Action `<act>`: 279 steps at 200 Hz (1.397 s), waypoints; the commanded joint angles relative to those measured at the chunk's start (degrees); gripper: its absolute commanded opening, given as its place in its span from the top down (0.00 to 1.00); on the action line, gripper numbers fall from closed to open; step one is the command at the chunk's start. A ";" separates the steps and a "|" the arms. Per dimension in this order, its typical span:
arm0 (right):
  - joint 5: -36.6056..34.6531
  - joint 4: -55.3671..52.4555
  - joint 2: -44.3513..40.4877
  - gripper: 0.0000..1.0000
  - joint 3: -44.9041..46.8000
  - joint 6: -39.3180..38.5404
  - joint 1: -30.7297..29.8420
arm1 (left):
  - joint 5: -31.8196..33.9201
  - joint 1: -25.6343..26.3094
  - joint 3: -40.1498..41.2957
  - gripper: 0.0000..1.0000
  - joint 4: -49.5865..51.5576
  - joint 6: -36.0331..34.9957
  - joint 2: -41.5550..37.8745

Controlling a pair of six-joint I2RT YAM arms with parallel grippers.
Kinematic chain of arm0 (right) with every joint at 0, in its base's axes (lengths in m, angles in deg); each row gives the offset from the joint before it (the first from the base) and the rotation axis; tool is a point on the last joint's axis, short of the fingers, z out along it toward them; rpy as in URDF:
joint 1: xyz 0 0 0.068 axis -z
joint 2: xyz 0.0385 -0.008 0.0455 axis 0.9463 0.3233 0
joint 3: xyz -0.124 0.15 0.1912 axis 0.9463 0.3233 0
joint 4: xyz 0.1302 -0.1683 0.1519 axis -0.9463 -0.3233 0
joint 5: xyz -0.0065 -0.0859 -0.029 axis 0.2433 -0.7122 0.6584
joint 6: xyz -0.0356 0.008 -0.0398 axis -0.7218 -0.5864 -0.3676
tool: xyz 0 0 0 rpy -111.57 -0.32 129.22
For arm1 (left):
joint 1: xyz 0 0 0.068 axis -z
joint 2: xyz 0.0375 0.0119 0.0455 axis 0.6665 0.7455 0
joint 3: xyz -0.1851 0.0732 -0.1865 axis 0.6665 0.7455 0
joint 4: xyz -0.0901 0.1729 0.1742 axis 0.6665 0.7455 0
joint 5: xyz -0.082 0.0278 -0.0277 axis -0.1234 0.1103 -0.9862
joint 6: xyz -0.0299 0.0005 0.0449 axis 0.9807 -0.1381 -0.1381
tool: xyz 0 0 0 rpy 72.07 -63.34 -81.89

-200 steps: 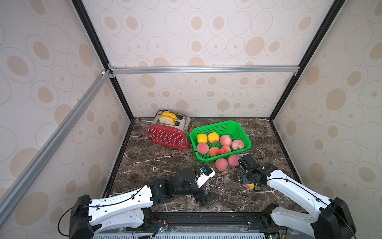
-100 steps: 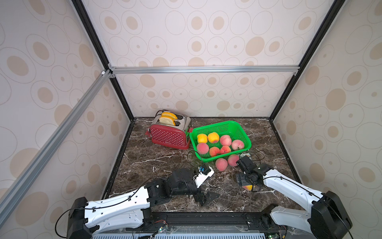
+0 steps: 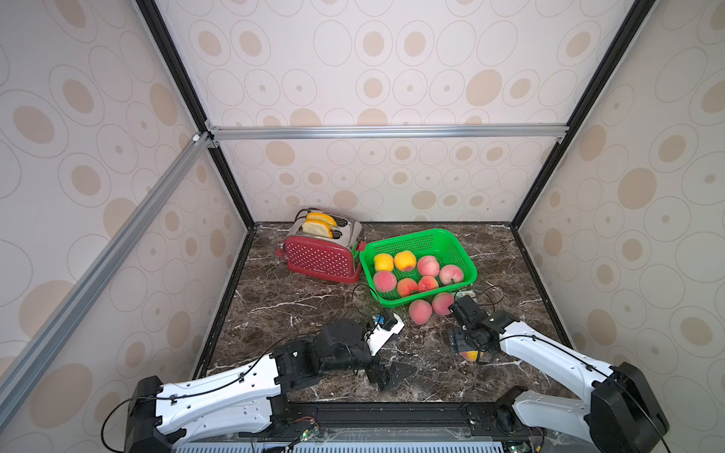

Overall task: Put the peaches into the basket
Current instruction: Pick up the peach from the center of the board.

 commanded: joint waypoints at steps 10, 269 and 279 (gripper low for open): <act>0.98 0.16 -0.91 0.11 1.62 2.07 -0.26 | 0.34 0.47 0.13 0.01 -0.20 0.80 -0.88; 3.90 5.85 5.13 0.14 -28.11 -15.91 6.50 | 1.66 -4.41 -13.22 0.01 9.57 0.10 9.33; 6.47 7.42 7.81 0.14 -30.20 -17.37 8.83 | 1.01 -5.84 -13.98 0.01 9.50 0.40 10.39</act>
